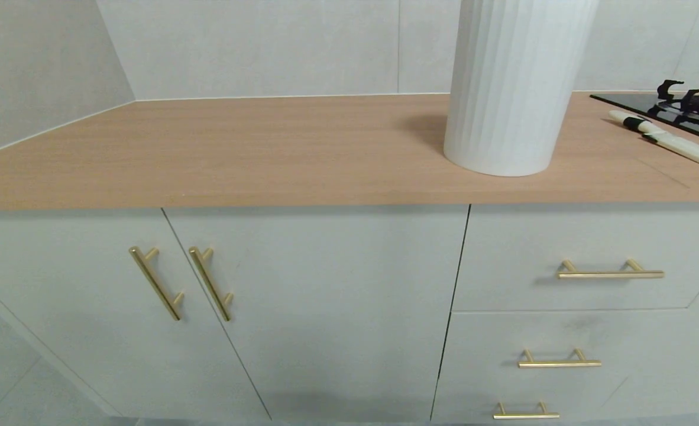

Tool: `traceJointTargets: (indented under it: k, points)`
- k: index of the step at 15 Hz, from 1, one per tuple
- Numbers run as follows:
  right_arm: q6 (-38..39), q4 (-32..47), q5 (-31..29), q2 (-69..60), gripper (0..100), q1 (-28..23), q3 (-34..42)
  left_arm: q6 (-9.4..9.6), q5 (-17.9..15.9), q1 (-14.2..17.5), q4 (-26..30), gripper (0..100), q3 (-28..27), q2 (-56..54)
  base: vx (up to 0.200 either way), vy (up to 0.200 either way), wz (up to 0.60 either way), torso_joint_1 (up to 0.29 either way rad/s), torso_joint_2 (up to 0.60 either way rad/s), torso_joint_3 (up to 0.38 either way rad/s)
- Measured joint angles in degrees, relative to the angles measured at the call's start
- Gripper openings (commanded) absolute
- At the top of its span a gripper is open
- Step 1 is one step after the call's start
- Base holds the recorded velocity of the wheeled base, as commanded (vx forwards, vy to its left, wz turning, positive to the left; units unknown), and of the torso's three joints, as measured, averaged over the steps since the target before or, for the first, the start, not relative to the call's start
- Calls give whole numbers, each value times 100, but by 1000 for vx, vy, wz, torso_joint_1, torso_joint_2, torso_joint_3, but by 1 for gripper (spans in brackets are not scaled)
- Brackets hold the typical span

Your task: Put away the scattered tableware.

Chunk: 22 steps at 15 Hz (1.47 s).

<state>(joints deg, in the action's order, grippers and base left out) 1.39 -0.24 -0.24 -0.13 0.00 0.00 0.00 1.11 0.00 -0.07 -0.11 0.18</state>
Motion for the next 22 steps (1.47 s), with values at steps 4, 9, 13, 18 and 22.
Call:
traceJointTargets:
  k: [4, 9, 13, 18, 22]
  points:
    - [2, 0, -2, 2, 100, 0, 0, -5, 0, 0, 2, 100, 0, 0, 50, 0, 0, 4, 2, 1]
    - [0, 0, -7, 2, 100, 0, 0, -5, 0, 0, 7, 100, 1, 0, 0, -40, 0, 1, 0, 0]
    - [2, 0, -5, 4, 100, -2, 0, -5, 1, -2, 7, 100, 1, 0, 0, -200, 0, 1, 2, 1]
    - [2, 2, -9, 6, 100, 0, 0, -5, 1, 0, 5, 100, 1, 0, 0, -160, 0, 4, 0, 1]
    - [11, 0, -11, 6, 100, -5, 0, -7, 1, -2, 7, 100, 1, 0, 0, 0, 0, 0, 0, 0]
